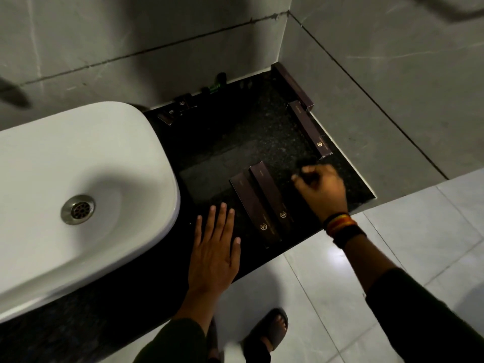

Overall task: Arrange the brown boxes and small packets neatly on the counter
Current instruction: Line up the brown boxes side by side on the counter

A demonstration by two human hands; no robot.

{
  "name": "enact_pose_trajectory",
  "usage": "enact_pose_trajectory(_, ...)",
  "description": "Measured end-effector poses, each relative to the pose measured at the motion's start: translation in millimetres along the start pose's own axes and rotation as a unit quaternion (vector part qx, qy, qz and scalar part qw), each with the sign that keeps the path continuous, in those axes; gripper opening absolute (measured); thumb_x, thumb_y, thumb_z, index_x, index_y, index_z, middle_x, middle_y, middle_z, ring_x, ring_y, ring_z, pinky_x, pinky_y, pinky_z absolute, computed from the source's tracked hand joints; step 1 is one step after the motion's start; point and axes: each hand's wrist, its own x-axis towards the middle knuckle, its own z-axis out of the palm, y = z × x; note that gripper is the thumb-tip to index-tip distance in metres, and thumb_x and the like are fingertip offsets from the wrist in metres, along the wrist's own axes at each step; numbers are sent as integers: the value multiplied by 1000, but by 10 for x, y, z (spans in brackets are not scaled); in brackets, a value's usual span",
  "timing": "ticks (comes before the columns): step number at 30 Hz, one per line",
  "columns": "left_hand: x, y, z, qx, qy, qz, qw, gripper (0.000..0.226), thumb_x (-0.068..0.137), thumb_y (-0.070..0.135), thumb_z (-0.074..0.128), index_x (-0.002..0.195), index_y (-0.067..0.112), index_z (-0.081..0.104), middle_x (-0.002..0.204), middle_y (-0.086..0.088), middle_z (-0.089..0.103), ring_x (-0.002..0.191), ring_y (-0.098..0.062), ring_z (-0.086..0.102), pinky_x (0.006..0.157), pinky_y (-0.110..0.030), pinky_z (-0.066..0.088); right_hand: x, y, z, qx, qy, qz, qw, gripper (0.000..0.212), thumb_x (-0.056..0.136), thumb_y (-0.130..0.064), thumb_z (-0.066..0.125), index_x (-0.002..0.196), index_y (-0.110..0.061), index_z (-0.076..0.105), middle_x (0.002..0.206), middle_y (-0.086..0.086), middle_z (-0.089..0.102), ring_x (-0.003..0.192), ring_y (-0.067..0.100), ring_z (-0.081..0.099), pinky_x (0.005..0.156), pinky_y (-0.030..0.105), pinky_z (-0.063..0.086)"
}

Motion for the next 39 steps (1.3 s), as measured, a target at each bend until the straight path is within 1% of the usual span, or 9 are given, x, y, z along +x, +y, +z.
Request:
enact_pose_trajectory(3,-2,-7,6,1,-4,1,1000,63,112,41,28,170,16,28,179,-7,23,168,-26,12,134,-58,13,584,55,-81,-71,57,5,996,38,84,-41,65,114,-18,63,118,12,58,113,33,57,94,42,50)
enact_pose_trajectory(7,-6,-26,32,-14,15,10,1000,62,112,40,30,168,14,34,178,-8,27,168,-27,16,134,-58,13,1033,160,-12,-148,-18,42,988,49,82,-32,71,124,-12,56,122,16,57,114,38,57,96,46,51)
enact_pose_trajectory(13,0,-11,17,-4,2,3,1000,63,111,39,31,169,14,30,179,-7,24,168,-26,13,134,-59,14,524,120,-107,16,6,70,997,32,77,-20,75,105,-21,60,109,3,67,100,21,63,89,34,51)
enact_pose_trajectory(17,7,-3,7,-4,1,0,1000,64,110,39,31,169,14,30,179,-8,25,167,-28,16,133,-59,15,-293,155,-93,46,-5,18,999,35,76,-17,79,105,-20,59,106,2,67,99,19,64,91,34,53)
enact_pose_trajectory(19,3,-1,4,-4,-1,-1,1000,64,110,39,31,169,14,30,178,-8,26,167,-28,17,133,-59,15,-510,198,-57,58,-19,25,998,39,76,-16,81,107,-21,59,110,1,66,102,17,63,94,32,53)
enact_pose_trajectory(24,-7,-4,10,-9,3,-1,1000,63,111,39,30,168,14,32,178,-8,27,167,-28,18,134,-57,13,-592,238,31,60,-32,37,997,42,77,-20,82,114,-18,60,116,2,63,105,15,60,95,32,53)
enact_pose_trajectory(30,0,-4,12,-14,-3,-3,1000,63,111,40,29,169,15,31,178,-7,27,167,-28,17,134,-57,14,-616,318,-51,101,-44,34,993,46,77,-41,78,113,-20,58,107,1,65,94,18,66,81,36,60)
enact_pose_trajectory(35,-4,-8,10,-16,0,-1,1000,63,111,40,31,169,15,32,178,-6,26,167,-27,16,134,-56,10,1,170,-152,40,44,7,998,33,82,-41,73,102,-16,63,102,6,65,92,23,65,83,32,53)
enact_pose_trajectory(39,5,-9,10,-22,3,3,1000,62,112,41,30,168,15,34,178,-6,27,167,-27,17,134,-55,9,988,-53,-83,-9,3,-21,1000,37,89,-32,64,121,-13,60,123,13,61,112,30,61,99,40,49)
